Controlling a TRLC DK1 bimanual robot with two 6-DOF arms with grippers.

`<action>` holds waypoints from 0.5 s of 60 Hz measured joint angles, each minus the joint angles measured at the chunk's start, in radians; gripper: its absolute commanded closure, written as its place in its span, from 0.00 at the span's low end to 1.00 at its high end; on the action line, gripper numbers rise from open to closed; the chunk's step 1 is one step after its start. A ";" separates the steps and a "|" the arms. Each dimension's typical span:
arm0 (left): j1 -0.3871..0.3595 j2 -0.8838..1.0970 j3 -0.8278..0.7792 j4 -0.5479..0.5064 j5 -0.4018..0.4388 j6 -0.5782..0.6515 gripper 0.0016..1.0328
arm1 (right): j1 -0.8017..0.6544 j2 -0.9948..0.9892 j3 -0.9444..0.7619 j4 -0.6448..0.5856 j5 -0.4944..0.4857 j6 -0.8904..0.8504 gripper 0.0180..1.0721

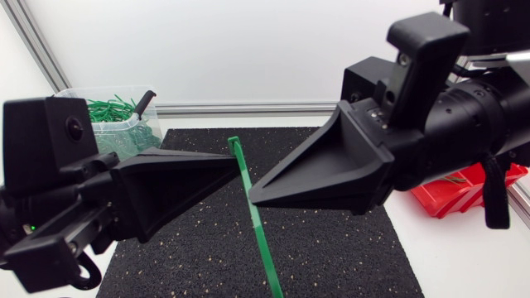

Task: Take a green cable tie from the red box, thread the tail through the head to close it, then place it in the transparent bin on the left.

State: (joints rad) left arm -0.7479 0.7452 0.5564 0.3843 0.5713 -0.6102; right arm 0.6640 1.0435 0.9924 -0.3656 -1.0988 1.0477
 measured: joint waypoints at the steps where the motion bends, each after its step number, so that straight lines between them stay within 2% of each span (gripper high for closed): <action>1: 0.000 0.001 0.000 0.000 0.000 0.000 0.96 | 0.000 0.000 0.000 0.000 0.000 0.000 0.95; 30: -0.028 0.004 0.000 -0.003 -0.009 0.001 0.96 | 0.000 0.000 -0.006 0.008 -0.004 0.000 0.95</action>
State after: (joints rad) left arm -0.7757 0.7494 0.5564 0.3817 0.5621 -0.6094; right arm 0.6640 1.0435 0.9859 -0.3573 -1.1030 1.0481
